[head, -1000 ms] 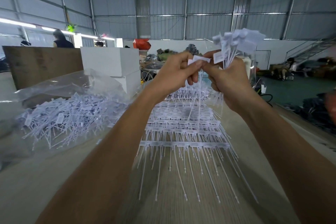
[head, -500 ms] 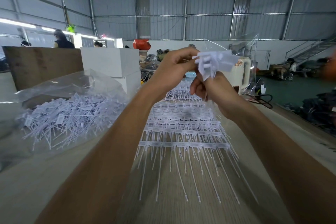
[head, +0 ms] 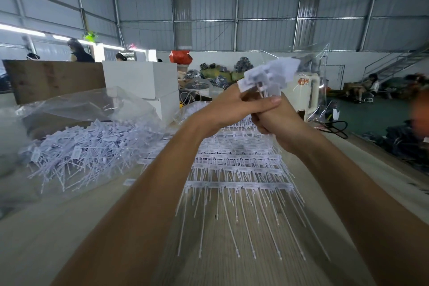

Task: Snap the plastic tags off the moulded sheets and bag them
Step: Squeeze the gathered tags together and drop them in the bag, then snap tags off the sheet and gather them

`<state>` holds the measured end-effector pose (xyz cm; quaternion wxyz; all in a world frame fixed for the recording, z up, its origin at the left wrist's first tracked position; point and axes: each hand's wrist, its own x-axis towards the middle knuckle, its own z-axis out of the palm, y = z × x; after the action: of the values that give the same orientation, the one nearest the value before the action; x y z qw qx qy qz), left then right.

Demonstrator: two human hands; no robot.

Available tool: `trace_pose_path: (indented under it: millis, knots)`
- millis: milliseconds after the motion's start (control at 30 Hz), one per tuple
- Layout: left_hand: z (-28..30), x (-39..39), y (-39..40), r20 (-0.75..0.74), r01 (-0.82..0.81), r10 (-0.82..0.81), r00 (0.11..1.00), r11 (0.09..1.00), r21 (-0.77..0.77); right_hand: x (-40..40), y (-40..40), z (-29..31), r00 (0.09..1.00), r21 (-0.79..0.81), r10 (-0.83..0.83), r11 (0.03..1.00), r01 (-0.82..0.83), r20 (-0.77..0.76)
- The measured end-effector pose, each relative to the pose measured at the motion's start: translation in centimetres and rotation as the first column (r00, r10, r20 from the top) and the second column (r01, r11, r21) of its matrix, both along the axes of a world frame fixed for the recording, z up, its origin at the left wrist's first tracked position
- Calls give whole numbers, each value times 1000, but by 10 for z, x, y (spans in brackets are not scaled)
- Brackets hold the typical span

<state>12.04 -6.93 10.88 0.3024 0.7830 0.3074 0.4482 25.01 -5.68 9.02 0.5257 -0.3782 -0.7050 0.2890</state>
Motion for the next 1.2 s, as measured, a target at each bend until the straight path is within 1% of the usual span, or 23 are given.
trace_pose_path:
  millis: [100, 200, 300, 333, 400, 433, 500, 567, 600, 633, 667, 700, 767, 800, 833, 900, 933, 967, 1000, 1033, 1067, 1133, 1200]
  knots:
    - [-2, 1, 1, -1, 30, -30, 1000, 999, -14, -13, 3, -3, 997, 66, -48, 997, 44, 58]
    - [-2, 2, 2, 51, -59, 59, 997, 998, -8, -14, 4, -3, 997, 104, -63, 993, 58, 40]
    - [2, 8, -1, 132, -122, 110, 985, 989, 81, -14, 0, 2, 999, 146, -36, 989, 30, 40]
    - [4, 10, -3, 174, -155, 133, 976, 980, 121, -13, -2, 4, 1000, 156, -9, 988, 5, 24]
    - [8, 13, -7, 264, -225, 171, 949, 955, 191, -11, -5, 7, 992, 121, 116, 987, -110, -46]
    - [10, 13, -8, 319, -261, 189, 929, 945, 199, -9, -5, 7, 984, 114, 169, 980, -162, -60]
    - [16, 9, -10, 443, -284, 199, 874, 949, 135, -6, -5, 2, 982, 122, 188, 975, -187, 7]
    - [25, -4, -13, 568, -314, 215, 795, 946, 81, -9, 0, -8, 978, 114, 146, 980, -164, 149]
    - [30, -12, -14, 600, -357, 251, 760, 932, 62, -10, 4, -18, 966, 96, 118, 985, -143, 228]
    - [36, -21, -16, 601, -412, 302, 740, 910, 50, -11, 10, -29, 947, 93, 79, 989, -113, 311]
    - [40, -29, -18, 578, -464, 352, 736, 884, 52, -10, 16, -45, 913, 102, 23, 992, -71, 408]
    - [44, -37, -22, 541, -507, 395, 743, 859, 69, -8, 22, -61, 856, 111, -28, 993, -34, 516]
    - [47, -49, -32, 456, -578, 462, 760, 803, 150, -2, 31, -97, 680, 96, -90, 995, 29, 728]
    - [47, -55, -38, 403, -611, 502, 765, 763, 210, 2, 34, -112, 604, 71, -94, 996, 63, 791]
    - [46, -64, -45, 344, -638, 545, 765, 718, 279, 7, 37, -122, 586, 48, -87, 995, 82, 806]
    - [41, -93, -62, 227, -683, 653, 722, 623, 380, 11, 40, -131, 689, 26, -52, 999, 48, 722]
    - [39, -114, -70, 196, -714, 704, 682, 583, 389, 12, 41, -134, 717, 52, -61, 998, 35, 695]
    - [36, -137, -76, 188, -754, 750, 634, 546, 365, 12, 44, -136, 708, 82, -81, 996, 32, 701]
    - [34, -162, -81, 197, -803, 789, 582, 518, 296, 12, 47, -138, 698, 100, -96, 994, 35, 710]
    - [30, -188, -85, 198, -841, 819, 539, 511, 175, 12, 51, -139, 691, 102, -100, 994, 39, 716]
    - [28, -212, -86, 165, -843, 829, 535, 538, 33, 12, 52, -141, 693, 97, -106, 994, 52, 714]
    - [16, -255, -80, 23, -788, 813, 582, 571, -230, 14, 57, -144, 691, 105, -121, 992, 65, 712]
    - [-6, -290, -69, -174, -766, 778, 603, 505, -398, 14, 57, -144, 708, 104, -121, 992, 67, 696]
